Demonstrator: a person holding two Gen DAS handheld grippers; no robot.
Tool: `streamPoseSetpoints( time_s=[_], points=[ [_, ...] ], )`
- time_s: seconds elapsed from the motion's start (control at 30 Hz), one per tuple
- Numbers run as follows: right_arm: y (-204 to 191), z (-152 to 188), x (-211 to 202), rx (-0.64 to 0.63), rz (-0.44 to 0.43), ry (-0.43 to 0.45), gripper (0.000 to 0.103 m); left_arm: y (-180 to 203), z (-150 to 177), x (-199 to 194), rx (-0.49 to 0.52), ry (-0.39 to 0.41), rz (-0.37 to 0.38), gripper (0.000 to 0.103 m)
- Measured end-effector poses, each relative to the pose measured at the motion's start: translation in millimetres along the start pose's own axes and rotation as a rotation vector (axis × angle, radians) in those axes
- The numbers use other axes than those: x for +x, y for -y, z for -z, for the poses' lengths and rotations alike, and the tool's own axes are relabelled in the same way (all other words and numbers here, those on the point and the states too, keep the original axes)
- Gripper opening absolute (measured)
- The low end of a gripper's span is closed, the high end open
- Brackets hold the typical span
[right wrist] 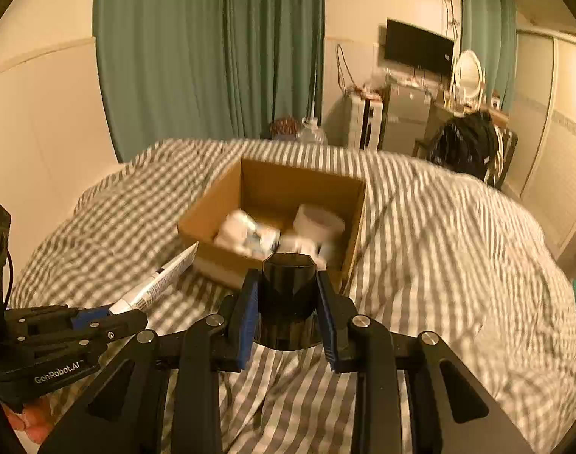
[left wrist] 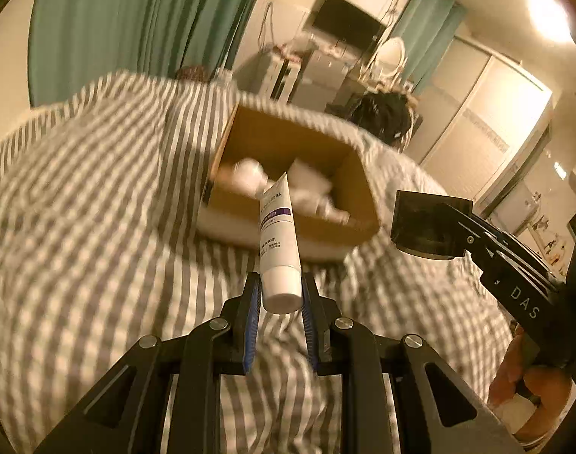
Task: Organize objects
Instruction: 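Carry the toothpaste tube and black cup over the box and release both inside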
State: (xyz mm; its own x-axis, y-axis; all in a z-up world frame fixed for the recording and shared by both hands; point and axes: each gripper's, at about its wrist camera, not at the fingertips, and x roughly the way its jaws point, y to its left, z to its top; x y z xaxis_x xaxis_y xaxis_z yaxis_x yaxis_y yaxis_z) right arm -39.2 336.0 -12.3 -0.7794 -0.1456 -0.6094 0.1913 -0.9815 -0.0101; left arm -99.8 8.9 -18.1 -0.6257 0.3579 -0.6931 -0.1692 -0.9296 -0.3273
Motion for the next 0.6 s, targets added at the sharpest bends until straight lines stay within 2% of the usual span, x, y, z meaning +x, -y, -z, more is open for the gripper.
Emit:
streamPoseSetpoints(
  time_s=[0.17, 0.3, 0.47, 0.6],
  points=[
    [10, -41, -9, -0.004, 0.023, 0.072, 0.028, 8, -43, -8, 0.039, 0.090, -0.022, 0.021],
    [21, -71, 0, 0.009, 0.019, 0.100, 0.028, 13, -76, 4, 0.057, 0.122, -0.029, 0.021],
    [28, -98, 38, 0.031, -0.013, 0.087, 0.028, 14, -111, 46, 0.076, 0.114, -0.050, 0.021],
    [37, -109, 76, 0.041, -0.002, 0.060, 0.028, 16, -122, 85, 0.131, 0.094, -0.071, 0.021]
  ],
)
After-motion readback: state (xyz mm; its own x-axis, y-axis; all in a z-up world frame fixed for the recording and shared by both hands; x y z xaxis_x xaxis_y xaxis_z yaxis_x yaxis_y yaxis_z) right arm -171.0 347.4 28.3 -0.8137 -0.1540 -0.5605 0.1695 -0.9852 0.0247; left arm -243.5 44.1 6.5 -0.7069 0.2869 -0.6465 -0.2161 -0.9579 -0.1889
